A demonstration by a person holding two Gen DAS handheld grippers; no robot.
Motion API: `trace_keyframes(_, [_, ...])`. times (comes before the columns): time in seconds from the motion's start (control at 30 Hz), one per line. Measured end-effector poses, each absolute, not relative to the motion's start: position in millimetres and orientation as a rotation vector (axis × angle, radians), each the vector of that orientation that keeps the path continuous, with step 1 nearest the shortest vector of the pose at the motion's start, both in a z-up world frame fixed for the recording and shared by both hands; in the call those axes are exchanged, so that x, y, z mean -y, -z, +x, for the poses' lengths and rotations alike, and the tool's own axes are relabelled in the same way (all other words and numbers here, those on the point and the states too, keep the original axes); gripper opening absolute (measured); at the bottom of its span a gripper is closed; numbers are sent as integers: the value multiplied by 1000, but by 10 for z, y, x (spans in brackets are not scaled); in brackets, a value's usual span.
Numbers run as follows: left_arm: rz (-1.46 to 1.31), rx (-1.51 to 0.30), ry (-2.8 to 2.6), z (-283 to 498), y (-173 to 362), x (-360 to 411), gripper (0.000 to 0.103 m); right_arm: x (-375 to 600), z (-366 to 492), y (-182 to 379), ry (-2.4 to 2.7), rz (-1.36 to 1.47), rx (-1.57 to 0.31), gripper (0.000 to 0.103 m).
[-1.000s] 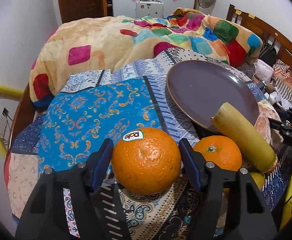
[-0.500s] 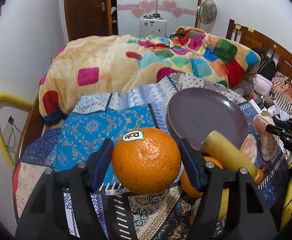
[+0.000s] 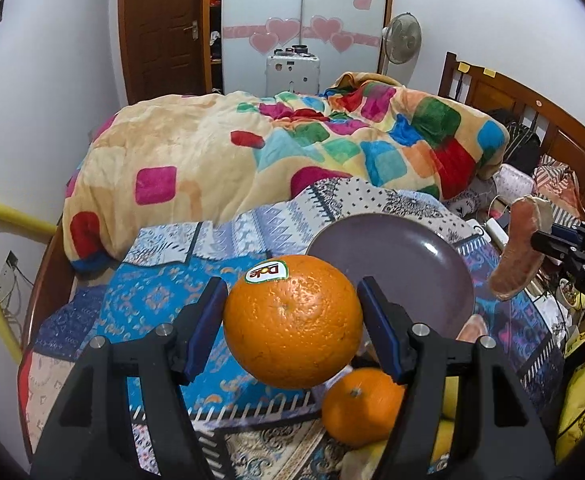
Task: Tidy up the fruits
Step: 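Carry the large orange to the plate with the left gripper while the right carries the pomelo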
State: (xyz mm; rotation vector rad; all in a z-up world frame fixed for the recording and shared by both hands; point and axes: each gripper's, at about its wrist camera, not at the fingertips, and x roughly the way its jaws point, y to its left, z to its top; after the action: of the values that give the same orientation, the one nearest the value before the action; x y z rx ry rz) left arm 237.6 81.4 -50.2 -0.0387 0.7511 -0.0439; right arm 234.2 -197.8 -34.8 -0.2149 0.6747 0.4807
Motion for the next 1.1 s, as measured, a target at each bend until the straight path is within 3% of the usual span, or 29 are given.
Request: trace_keyframes(1.1, [47, -964, 121, 3425, 1063, -324, 67, 1337, 3145, 805, -511, -226, -809, 24])
